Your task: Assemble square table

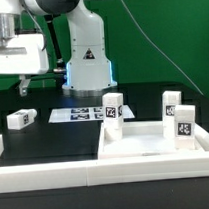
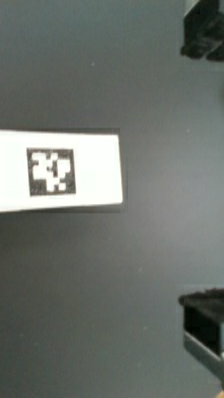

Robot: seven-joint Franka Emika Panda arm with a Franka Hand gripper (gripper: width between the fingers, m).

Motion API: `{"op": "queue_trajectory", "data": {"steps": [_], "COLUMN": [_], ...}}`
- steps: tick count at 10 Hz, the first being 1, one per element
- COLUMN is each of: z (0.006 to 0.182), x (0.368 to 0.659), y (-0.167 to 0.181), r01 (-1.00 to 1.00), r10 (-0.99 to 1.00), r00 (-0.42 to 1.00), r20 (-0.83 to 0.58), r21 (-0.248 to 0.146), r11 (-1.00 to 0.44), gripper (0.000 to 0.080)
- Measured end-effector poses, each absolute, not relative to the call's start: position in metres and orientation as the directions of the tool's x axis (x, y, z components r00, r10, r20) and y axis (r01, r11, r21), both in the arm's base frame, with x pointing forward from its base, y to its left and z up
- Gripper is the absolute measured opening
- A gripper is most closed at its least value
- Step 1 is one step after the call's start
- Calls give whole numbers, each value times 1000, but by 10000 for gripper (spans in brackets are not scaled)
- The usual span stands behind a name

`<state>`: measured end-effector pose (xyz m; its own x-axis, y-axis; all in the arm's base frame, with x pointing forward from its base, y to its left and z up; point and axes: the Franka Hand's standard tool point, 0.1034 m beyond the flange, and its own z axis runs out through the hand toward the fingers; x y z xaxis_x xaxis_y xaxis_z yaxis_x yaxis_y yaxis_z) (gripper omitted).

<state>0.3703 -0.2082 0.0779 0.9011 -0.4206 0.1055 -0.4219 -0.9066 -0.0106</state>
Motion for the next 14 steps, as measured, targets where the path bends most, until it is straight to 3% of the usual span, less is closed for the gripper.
{"op": "queue_trajectory", "data": {"steps": [3,14], "z": [88,88], "x": [376,388], "y": [-202,-181], "r01": [-390,-341], "r10": [-389,-342], "r00": [912,930], "r20": [129,133], "r21": [-24,-32], "r11": [-921,-939], "gripper": [649,649]}}
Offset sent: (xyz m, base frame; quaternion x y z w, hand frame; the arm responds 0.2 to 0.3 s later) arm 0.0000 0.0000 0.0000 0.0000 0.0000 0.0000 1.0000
